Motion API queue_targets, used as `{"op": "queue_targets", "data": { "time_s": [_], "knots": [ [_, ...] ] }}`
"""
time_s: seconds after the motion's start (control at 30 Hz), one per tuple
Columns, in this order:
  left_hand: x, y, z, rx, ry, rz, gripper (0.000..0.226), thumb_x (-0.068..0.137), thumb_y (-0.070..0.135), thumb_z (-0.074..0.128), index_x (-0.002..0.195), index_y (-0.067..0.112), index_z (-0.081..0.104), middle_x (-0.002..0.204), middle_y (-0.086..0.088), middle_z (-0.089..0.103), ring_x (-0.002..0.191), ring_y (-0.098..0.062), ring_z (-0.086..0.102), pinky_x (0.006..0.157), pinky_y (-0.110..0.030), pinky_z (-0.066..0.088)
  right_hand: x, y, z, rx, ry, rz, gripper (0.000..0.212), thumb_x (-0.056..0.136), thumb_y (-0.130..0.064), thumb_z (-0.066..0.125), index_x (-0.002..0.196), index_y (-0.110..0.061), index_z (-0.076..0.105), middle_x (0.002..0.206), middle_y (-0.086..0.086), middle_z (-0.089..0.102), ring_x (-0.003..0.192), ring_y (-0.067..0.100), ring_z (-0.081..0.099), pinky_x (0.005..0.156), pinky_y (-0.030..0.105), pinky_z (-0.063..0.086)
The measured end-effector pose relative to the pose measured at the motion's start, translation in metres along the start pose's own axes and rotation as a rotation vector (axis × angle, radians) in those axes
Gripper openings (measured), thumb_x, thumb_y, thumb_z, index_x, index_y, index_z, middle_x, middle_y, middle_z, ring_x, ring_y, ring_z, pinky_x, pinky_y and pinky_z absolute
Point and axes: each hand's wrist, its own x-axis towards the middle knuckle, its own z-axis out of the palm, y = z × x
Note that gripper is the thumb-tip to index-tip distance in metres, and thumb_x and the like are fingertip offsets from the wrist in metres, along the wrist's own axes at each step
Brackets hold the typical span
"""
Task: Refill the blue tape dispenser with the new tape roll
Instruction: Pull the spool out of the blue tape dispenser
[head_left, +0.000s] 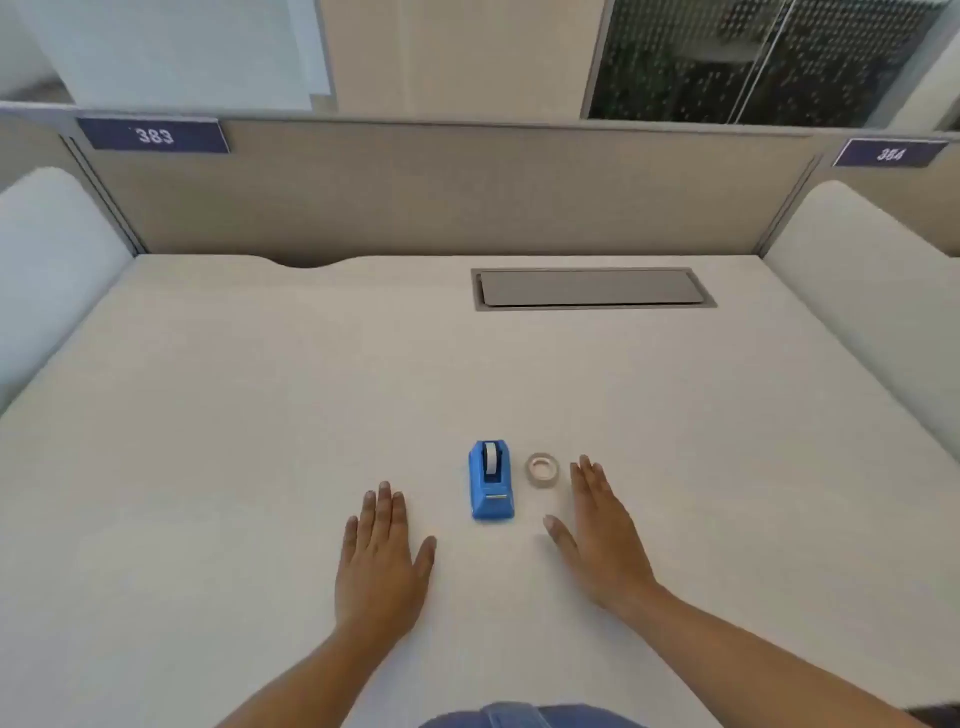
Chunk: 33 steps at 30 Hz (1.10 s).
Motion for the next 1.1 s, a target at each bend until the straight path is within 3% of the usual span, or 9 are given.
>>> {"op": "queue_targets", "data": {
  "time_s": [0.2, 0.4, 0.6, 0.73, 0.87, 0.93, 1.0, 1.1],
  "knots": [
    [-0.009, -0.001, 0.007, -0.051, 0.074, 0.001, 0.072, 0.097, 0.054, 0.020, 0.154, 0.013, 0.003, 0.164, -0.001, -0.002, 0.150, -0.016, -0.007, 0.121, -0.036, -0.003, -0.019, 0.017, 0.019, -0.195, -0.048, -0.008, 0.074, 0.098, -0.055, 0.022, 0.156, -0.012, 0.008, 0.166, 0.003, 0.005, 0.151, 0.016, -0.001, 0.123, 0.033, 0.005],
    [-0.011, 0.000, 0.005, -0.050, 0.072, 0.009, 0.072, 0.097, 0.054, 0.020, 0.154, 0.013, 0.002, 0.164, -0.001, -0.002, 0.149, -0.015, -0.007, 0.121, -0.037, -0.002, -0.020, 0.019, 0.019, -0.179, -0.023, -0.011, 0.074, 0.097, -0.056, 0.022, 0.156, -0.013, 0.012, 0.165, 0.001, 0.009, 0.151, 0.014, 0.002, 0.122, 0.031, 0.003],
    [-0.010, -0.001, 0.005, -0.066, 0.081, 0.009, 0.072, 0.097, 0.055, 0.019, 0.154, 0.014, 0.002, 0.164, 0.000, -0.002, 0.149, -0.014, -0.008, 0.121, -0.036, -0.004, -0.021, 0.011, 0.016, -0.047, -0.060, 0.050, 0.067, 0.098, -0.046, 0.041, 0.154, -0.016, 0.019, 0.165, -0.003, 0.008, 0.151, 0.014, 0.000, 0.122, 0.031, 0.002],
    [-0.010, -0.003, 0.007, -0.074, 0.095, 0.008, 0.072, 0.096, 0.056, 0.018, 0.154, 0.015, 0.003, 0.164, 0.001, -0.001, 0.149, -0.014, -0.008, 0.120, -0.036, -0.005, -0.004, -0.008, -0.001, 0.162, -0.065, 0.126, 0.065, 0.091, -0.037, 0.060, 0.148, -0.023, 0.033, 0.162, -0.009, 0.019, 0.148, 0.012, 0.019, 0.116, 0.030, 0.024],
    [-0.010, -0.003, 0.008, -0.057, 0.096, 0.012, 0.073, 0.095, 0.057, 0.013, 0.154, 0.016, 0.000, 0.164, 0.002, -0.005, 0.148, -0.013, -0.011, 0.120, -0.035, -0.007, 0.023, -0.033, -0.023, 0.271, -0.022, 0.015, 0.060, 0.085, -0.023, 0.071, 0.140, -0.025, 0.044, 0.152, -0.011, 0.036, 0.132, 0.010, 0.044, 0.105, 0.023, 0.035],
    [-0.009, -0.003, 0.008, -0.067, 0.101, 0.011, 0.073, 0.095, 0.057, 0.014, 0.155, 0.016, 0.002, 0.164, 0.002, -0.003, 0.148, -0.013, -0.010, 0.120, -0.036, -0.006, 0.036, -0.046, -0.032, 0.293, -0.026, -0.051, 0.057, 0.083, -0.020, 0.073, 0.135, -0.028, 0.049, 0.144, -0.013, 0.042, 0.110, 0.006, 0.057, 0.093, 0.024, 0.047],
    [-0.009, -0.003, 0.007, -0.081, 0.104, 0.012, 0.073, 0.095, 0.056, 0.017, 0.155, 0.016, 0.005, 0.164, 0.002, -0.001, 0.149, -0.014, -0.007, 0.120, -0.036, -0.005, 0.049, -0.058, -0.038, 0.272, -0.055, -0.106, 0.055, 0.082, -0.021, 0.072, 0.131, -0.033, 0.050, 0.135, -0.017, 0.046, 0.090, 0.002, 0.061, 0.081, 0.019, 0.047],
    [-0.010, -0.003, 0.008, -0.072, 0.103, 0.014, 0.073, 0.095, 0.057, 0.014, 0.155, 0.016, 0.003, 0.164, 0.002, -0.003, 0.149, -0.014, -0.009, 0.120, -0.036, -0.006, 0.066, -0.070, -0.042, 0.217, -0.125, -0.180, 0.057, 0.080, -0.020, 0.073, 0.129, -0.037, 0.051, 0.130, -0.020, 0.045, 0.083, 0.001, 0.062, 0.077, 0.016, 0.046]
  ]
}}
